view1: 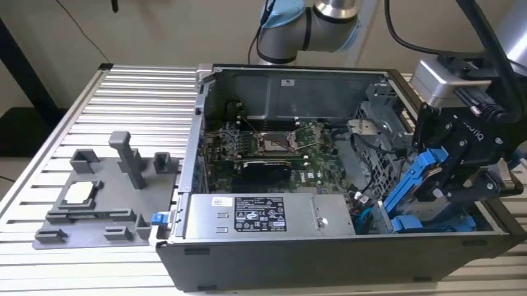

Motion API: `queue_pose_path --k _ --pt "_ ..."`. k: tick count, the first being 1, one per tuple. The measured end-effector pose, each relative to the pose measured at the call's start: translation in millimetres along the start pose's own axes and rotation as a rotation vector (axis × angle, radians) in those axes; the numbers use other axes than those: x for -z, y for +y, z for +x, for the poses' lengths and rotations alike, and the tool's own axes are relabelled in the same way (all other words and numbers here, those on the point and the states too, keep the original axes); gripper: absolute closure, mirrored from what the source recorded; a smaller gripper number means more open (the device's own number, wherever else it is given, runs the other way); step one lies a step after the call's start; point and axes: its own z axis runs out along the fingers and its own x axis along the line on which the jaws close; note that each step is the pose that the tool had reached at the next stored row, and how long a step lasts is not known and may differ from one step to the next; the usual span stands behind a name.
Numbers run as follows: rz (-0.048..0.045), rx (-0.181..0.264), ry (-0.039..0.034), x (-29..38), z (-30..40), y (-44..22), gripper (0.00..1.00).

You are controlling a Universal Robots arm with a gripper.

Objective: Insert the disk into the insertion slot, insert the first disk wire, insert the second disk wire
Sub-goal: 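Insert the disk into the insertion slot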

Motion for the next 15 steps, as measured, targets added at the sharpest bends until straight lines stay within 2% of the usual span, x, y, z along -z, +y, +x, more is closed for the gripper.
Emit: queue_pose_path --k 5,9,13,15 --pt "-0.0002 0.004 0.0021 -5.7 -0.1 -0.2 0.67" --pt "0.0001 0.006 0.0009 -11.1 -0.1 -0.5 0.67" --pt "0.0000 0.006 0.0010 -10.8 0.0 -0.4 0.67" --pt "0.0001 0.006 -0.0012 -8.3 -0.1 -0.3 0.67"
